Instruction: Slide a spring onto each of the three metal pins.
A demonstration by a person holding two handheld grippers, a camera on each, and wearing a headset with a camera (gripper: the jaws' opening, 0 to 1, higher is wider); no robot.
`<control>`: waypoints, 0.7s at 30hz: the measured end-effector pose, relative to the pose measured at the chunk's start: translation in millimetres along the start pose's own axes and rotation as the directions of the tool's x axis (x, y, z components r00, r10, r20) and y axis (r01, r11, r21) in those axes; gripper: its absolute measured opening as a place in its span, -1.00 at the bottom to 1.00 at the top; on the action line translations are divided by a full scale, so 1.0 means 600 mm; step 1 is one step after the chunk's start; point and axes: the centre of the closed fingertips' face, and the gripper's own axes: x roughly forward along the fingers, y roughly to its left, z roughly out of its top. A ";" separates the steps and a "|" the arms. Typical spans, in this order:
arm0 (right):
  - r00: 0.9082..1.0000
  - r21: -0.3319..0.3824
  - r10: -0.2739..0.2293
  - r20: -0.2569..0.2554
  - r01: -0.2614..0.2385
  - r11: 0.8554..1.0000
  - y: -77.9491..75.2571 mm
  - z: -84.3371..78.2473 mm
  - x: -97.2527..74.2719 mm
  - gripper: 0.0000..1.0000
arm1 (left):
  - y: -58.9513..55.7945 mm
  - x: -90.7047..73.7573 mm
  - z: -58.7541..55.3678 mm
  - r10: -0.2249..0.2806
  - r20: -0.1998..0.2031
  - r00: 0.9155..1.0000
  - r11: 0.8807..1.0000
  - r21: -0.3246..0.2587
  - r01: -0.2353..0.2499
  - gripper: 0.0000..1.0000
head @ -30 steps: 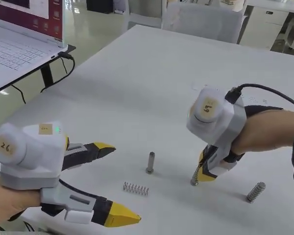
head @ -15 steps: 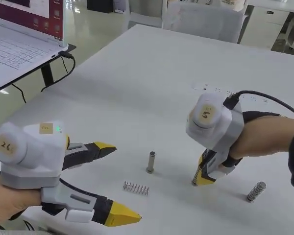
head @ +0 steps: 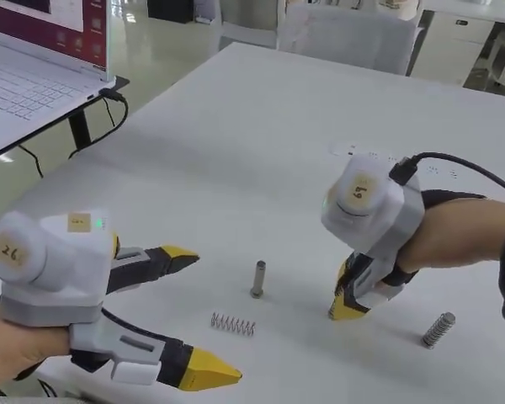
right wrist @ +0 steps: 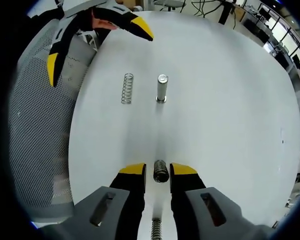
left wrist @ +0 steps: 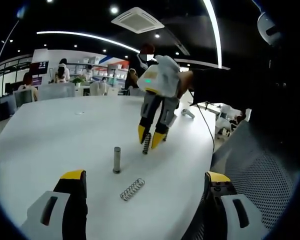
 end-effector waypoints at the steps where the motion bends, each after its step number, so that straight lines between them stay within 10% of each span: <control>1: 1.000 0.001 -0.002 0.003 0.002 1.000 0.001 0.002 -0.003 -0.64 | 0.000 0.000 0.000 -0.001 0.001 1.000 1.000 -0.001 0.001 0.90; 21: 0.995 -0.079 -0.017 0.100 0.024 0.997 0.023 0.069 -0.020 -0.62 | -0.002 -0.001 0.001 -0.004 0.002 1.000 1.000 0.000 0.004 0.88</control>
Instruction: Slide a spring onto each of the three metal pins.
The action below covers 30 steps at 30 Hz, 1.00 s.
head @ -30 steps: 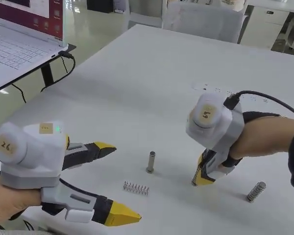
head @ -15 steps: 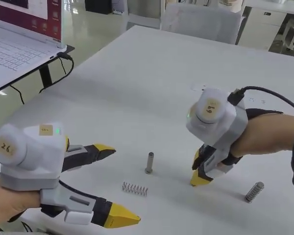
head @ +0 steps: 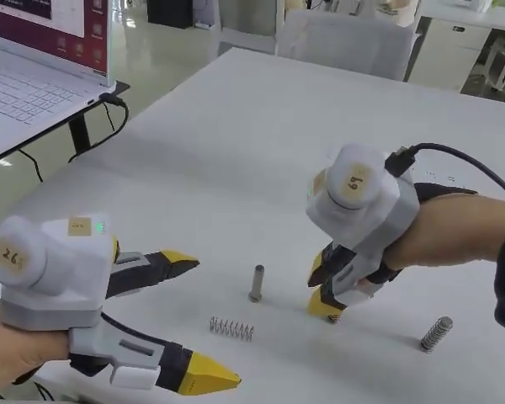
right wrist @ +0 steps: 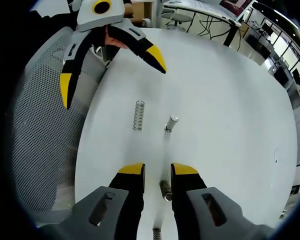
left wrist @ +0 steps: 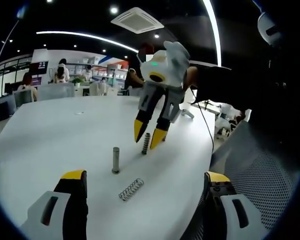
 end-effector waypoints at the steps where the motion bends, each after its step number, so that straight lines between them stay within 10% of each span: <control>1: 1.000 -0.003 0.003 0.008 -0.003 1.000 0.003 0.005 0.000 -0.62 | 0.000 0.000 0.000 0.000 0.001 1.000 1.000 -0.001 0.000 0.88; 30: 0.996 -0.002 0.047 0.078 -0.047 0.999 0.054 0.079 0.081 -0.66 | 0.002 -0.004 -0.007 0.004 0.005 1.000 1.000 -0.001 -0.004 0.85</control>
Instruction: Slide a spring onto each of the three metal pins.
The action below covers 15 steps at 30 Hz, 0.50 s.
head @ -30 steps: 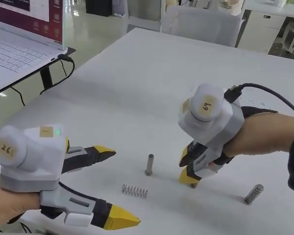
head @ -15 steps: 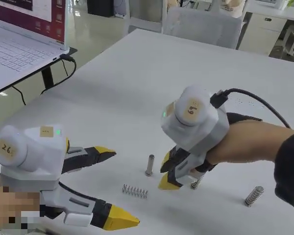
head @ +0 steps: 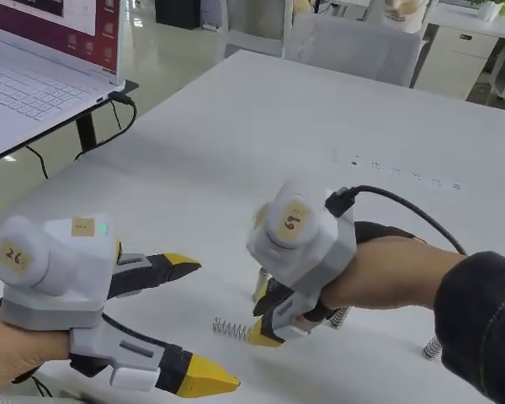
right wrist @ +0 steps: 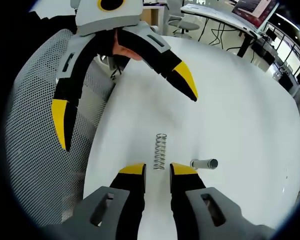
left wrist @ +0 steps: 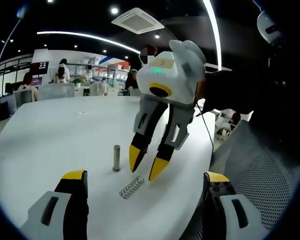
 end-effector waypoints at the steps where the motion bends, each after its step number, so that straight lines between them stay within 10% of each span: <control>1: 1.000 0.002 -0.002 0.002 0.002 1.000 0.000 0.000 0.003 -0.66 | 0.000 0.000 0.000 0.001 -0.001 1.000 1.000 -0.001 -0.001 0.85; 15: 1.000 0.023 -0.019 -0.009 0.019 1.000 -0.005 -0.005 0.023 -0.67 | 0.011 -0.008 -0.004 0.016 -0.001 1.000 1.000 0.000 -0.016 0.84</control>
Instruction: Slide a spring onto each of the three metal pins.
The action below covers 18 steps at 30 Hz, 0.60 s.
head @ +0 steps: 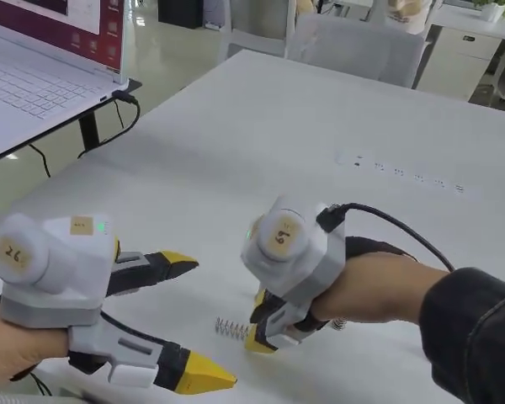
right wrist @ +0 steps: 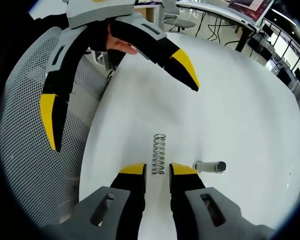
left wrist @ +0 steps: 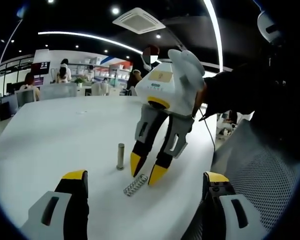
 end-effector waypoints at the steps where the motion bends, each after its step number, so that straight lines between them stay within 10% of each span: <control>1: 1.000 0.000 0.000 -0.003 0.000 1.000 0.000 -0.001 0.001 -0.68 | 0.001 0.000 0.000 0.001 0.000 1.000 1.000 -0.001 -0.001 0.84; 18: 0.999 -0.013 -0.021 -0.025 0.021 1.000 0.000 -0.007 0.007 -0.83 | 0.005 -0.002 -0.002 0.004 -0.003 1.000 1.000 0.004 -0.004 0.79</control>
